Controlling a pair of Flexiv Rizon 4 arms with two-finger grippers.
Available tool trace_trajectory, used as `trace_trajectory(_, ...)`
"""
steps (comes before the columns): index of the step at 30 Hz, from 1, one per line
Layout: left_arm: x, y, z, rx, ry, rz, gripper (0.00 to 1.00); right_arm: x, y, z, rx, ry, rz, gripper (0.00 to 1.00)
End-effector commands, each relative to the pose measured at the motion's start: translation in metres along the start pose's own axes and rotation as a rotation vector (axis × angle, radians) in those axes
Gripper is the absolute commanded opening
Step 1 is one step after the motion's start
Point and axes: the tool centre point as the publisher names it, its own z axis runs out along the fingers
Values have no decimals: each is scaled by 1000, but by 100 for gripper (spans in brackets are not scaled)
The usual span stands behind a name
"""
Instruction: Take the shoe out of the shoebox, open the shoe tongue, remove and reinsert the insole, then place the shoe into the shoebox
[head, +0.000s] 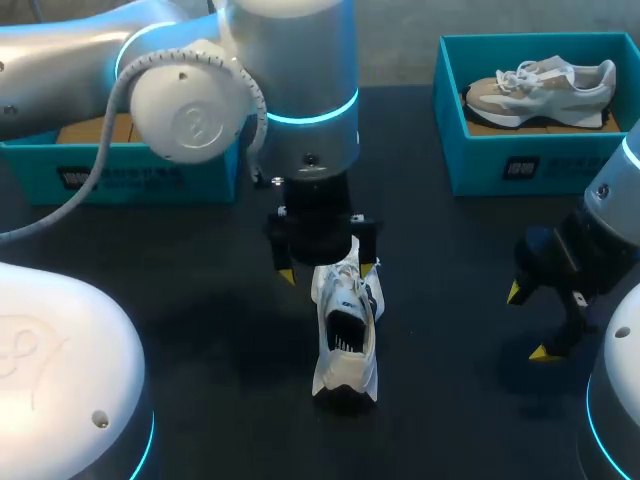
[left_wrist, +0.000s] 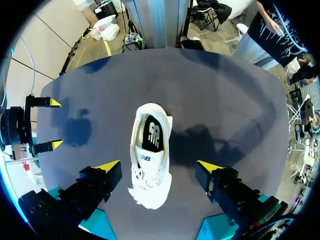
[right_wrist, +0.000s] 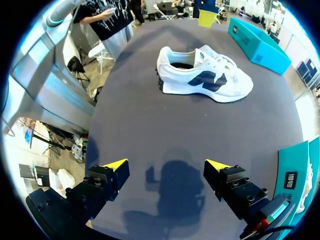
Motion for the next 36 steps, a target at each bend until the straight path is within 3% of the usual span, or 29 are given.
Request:
trace_trajectory(1, 0, 1, 1, -1, 1, -1, 100, 1, 0, 1, 2, -1, 0, 100)
trace_trajectory(5, 0, 1, 1, -1, 1, -1, 100, 1, 0, 1, 2, -1, 0, 100)
trace_trajectory(10, 2, -24, 0, -16, -21, -161, 100, 1, 0, 1, 2, -1, 0, 100)
trace_trajectory(17, 9, -45, 3, -13, 9, -638, 100, 1, 0, 1, 2, -1, 0, 100)
trace_trajectory(23, 16, -60, 17, 50, -14, -1050, 100, 1, 0, 1, 2, -1, 0, 100)
trace_trajectory(36, 14, -63, 23, 58, -3, -1091, 100, 1, 0, 1, 2, -1, 0, 100)
